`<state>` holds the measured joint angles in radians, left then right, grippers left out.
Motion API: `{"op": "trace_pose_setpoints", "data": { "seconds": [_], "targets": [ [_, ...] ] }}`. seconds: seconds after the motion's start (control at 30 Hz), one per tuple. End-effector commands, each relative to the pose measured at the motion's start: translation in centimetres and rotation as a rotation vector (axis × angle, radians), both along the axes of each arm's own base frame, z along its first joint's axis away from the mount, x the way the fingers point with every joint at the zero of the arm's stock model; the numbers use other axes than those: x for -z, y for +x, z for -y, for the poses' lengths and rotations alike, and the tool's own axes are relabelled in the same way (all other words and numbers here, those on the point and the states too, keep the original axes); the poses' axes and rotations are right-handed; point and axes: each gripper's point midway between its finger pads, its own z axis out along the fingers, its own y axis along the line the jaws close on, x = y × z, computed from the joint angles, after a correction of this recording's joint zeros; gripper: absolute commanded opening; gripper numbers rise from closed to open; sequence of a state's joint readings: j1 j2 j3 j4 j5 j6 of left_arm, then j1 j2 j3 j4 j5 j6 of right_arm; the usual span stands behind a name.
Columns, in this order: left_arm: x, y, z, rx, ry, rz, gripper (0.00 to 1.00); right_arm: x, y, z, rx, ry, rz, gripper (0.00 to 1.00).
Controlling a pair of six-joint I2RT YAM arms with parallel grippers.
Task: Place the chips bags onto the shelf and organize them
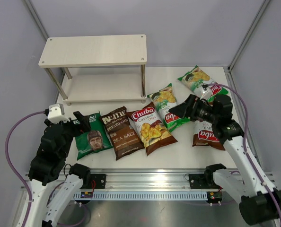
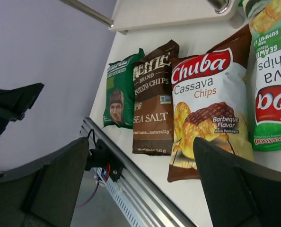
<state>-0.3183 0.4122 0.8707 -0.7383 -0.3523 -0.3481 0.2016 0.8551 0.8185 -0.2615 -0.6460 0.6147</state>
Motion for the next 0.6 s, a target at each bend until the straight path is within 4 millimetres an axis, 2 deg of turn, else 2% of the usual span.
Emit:
{"op": "trace_pose_setpoints", "data": {
  "seconds": [0.0,0.03,0.07,0.1,0.13,0.17,0.23,0.27,0.3,0.37,0.43,0.57],
  "targets": [
    [-0.3,0.6,0.3,0.014,0.0,0.024,0.99,0.4,0.6,-3.5,-0.137,0.056,0.002,0.99],
    [-0.3,0.6,0.4,0.02,-0.001,0.025,0.99,1.1,1.0,-4.0,-0.13,0.028,-0.006,0.99],
    [-0.2,0.7,0.4,0.022,-0.001,0.024,0.99,3.0,0.8,-5.4,-0.157,-0.015,-0.06,0.98],
    [-0.3,0.7,0.5,0.023,-0.003,0.026,0.99,3.4,1.8,-5.8,-0.127,-0.054,-0.047,0.95],
    [-0.2,0.7,0.6,0.029,-0.002,0.024,0.99,4.1,1.8,-6.5,-0.141,-0.072,-0.059,0.93],
    [-0.3,0.7,0.6,0.033,-0.002,0.027,0.99,5.3,1.9,-8.0,-0.156,-0.103,-0.078,0.91],
    [-0.1,0.8,0.8,0.041,0.0,0.02,0.99,6.4,2.0,-9.5,-0.157,-0.145,-0.081,0.88],
    [-0.1,0.9,0.8,0.042,0.0,0.019,0.99,7.7,3.2,-9.8,-0.111,-0.205,-0.079,0.87],
    [-0.1,0.9,0.9,0.045,-0.001,0.018,0.99,8.5,2.6,-10.9,-0.127,-0.246,-0.078,0.85],
    [-0.1,1.0,1.0,0.05,-0.001,0.018,0.99,10.6,3.5,-11.0,-0.098,-0.345,-0.089,0.84],
    [0.1,1.0,1.1,0.056,0.0,0.013,0.99,11.6,4.0,-11.0,-0.087,-0.382,-0.098,0.82],
    [0.2,1.1,1.4,0.075,-0.001,0.01,0.99,13.5,5.1,-9.1,-0.042,-0.531,-0.086,0.82]
  ]
}}
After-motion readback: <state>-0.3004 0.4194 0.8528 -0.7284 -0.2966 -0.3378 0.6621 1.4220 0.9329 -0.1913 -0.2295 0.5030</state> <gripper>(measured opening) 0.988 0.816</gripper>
